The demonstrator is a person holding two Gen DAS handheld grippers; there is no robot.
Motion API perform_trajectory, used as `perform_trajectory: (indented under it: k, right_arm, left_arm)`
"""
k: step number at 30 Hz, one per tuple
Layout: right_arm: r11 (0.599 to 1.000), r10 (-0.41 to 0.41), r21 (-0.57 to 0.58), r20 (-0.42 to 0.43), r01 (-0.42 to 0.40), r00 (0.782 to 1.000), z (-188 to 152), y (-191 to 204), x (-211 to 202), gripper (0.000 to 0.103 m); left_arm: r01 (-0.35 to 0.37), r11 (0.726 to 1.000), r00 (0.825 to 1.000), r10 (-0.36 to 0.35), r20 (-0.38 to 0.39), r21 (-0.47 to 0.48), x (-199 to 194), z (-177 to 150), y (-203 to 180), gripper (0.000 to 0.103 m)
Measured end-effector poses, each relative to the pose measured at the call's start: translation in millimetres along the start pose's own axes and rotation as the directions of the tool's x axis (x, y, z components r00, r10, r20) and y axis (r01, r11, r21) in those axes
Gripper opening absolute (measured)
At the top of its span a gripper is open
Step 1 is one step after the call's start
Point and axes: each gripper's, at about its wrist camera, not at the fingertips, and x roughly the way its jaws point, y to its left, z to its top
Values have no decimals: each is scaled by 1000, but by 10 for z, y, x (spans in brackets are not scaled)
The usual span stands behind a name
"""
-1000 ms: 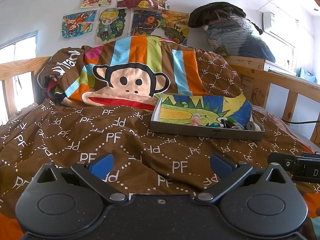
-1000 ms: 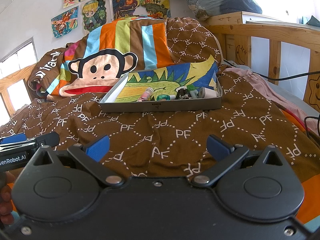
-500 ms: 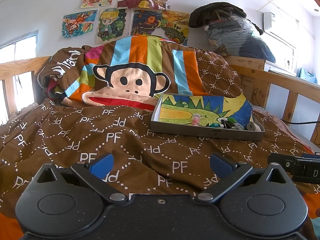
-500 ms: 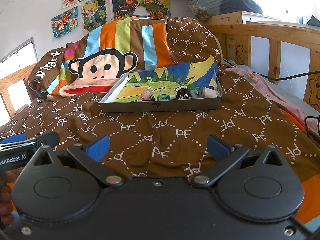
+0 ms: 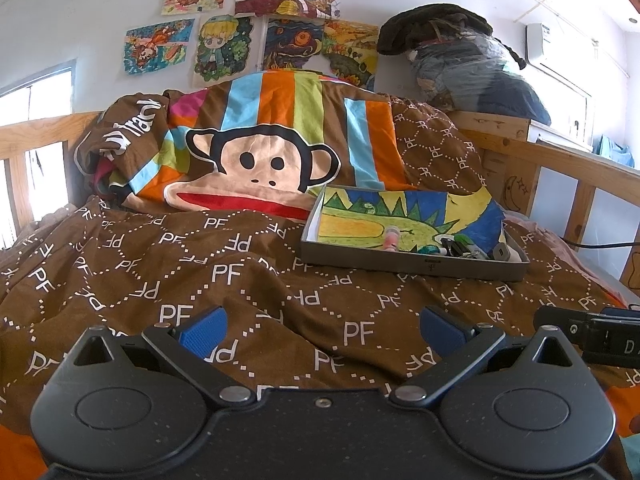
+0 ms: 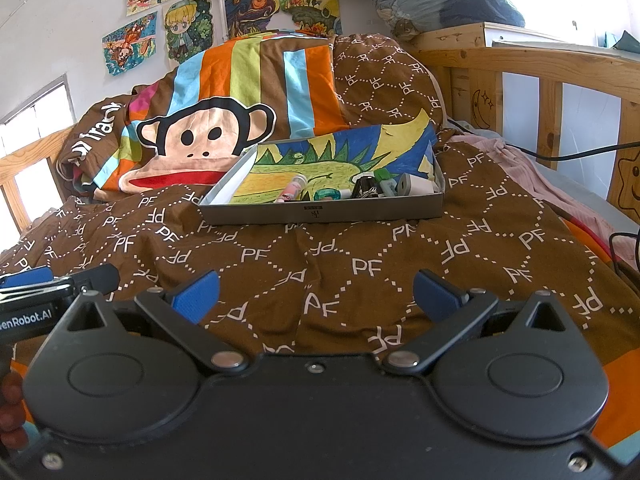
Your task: Organize rigid objects
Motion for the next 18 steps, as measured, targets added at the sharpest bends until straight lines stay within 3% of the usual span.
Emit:
perform_trajectory:
  k: [18]
  right_arm:
    - [1000, 0, 1, -2, 0, 1000, 4, 10, 2, 103]
  left_arm:
    - [6, 1000, 1000, -6, 4, 1, -13, 3, -27, 102]
